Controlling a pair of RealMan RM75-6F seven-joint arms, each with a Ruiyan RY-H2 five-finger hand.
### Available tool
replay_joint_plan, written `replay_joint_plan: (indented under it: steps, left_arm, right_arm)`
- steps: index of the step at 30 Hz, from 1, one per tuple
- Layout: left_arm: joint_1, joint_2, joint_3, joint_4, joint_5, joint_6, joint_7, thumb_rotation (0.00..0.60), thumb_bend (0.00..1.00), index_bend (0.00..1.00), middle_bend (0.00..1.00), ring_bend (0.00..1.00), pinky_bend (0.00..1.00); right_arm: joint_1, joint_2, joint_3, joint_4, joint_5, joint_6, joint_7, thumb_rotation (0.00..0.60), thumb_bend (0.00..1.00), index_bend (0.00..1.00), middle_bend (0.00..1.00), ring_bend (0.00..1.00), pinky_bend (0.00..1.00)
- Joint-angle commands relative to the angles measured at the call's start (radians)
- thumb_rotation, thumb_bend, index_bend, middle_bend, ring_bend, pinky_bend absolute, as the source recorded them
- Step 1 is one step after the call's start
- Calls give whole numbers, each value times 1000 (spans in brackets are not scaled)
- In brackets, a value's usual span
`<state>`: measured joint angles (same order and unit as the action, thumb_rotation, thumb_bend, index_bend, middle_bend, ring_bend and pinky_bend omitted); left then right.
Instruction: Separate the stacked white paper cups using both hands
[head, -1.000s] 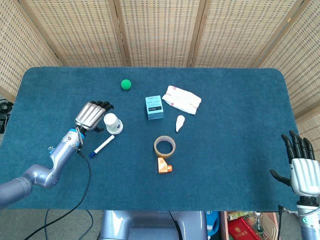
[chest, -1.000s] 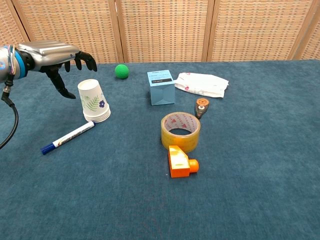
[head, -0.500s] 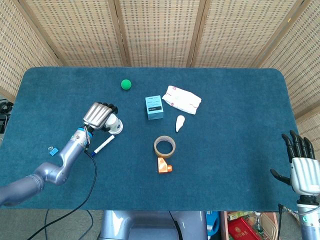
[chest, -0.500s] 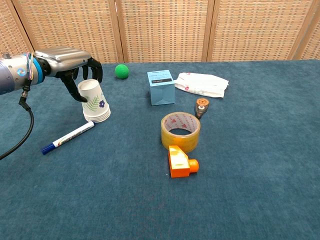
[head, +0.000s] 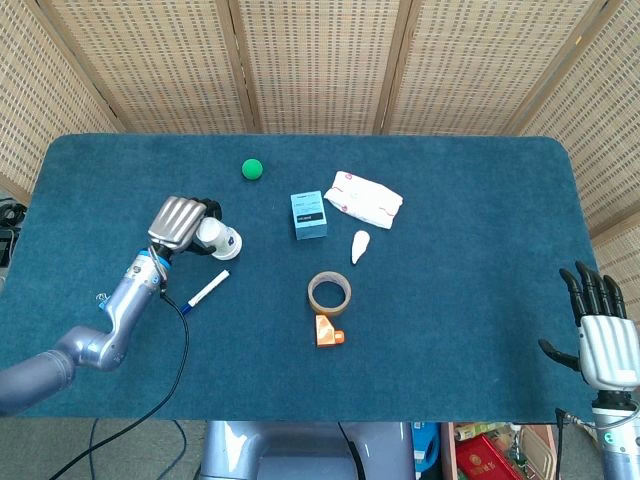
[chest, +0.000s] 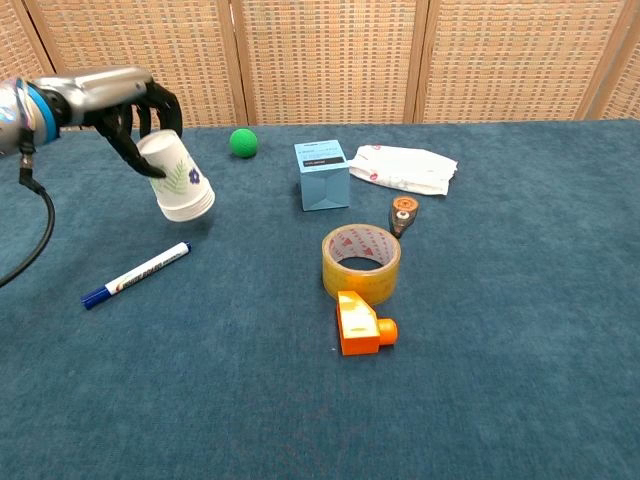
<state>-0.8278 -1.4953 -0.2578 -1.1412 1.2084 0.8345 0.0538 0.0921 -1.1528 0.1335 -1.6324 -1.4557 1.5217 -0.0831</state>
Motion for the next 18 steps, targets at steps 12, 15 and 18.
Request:
replay_joint_plan:
  steps: [12, 15, 18]
  left_arm:
    - [153, 151, -135, -300, -11, -16, -936, 600, 170, 520, 496, 482, 514]
    - [143, 141, -140, -309, 11, -74, -1067, 600, 169, 520, 496, 482, 514]
    - [124, 109, -138, -308, 49, -104, -1160, 600, 170, 523, 498, 489, 514]
  right_arm:
    - [60, -73, 9, 132, -170, 70, -1, 600, 0, 123, 41, 0, 0]
    - [97, -79, 13, 191, -228, 74, 20, 600, 0, 170, 73, 0, 0]
    - [143, -79, 20, 237, -291, 85, 62, 600, 0, 220, 99, 7, 13]
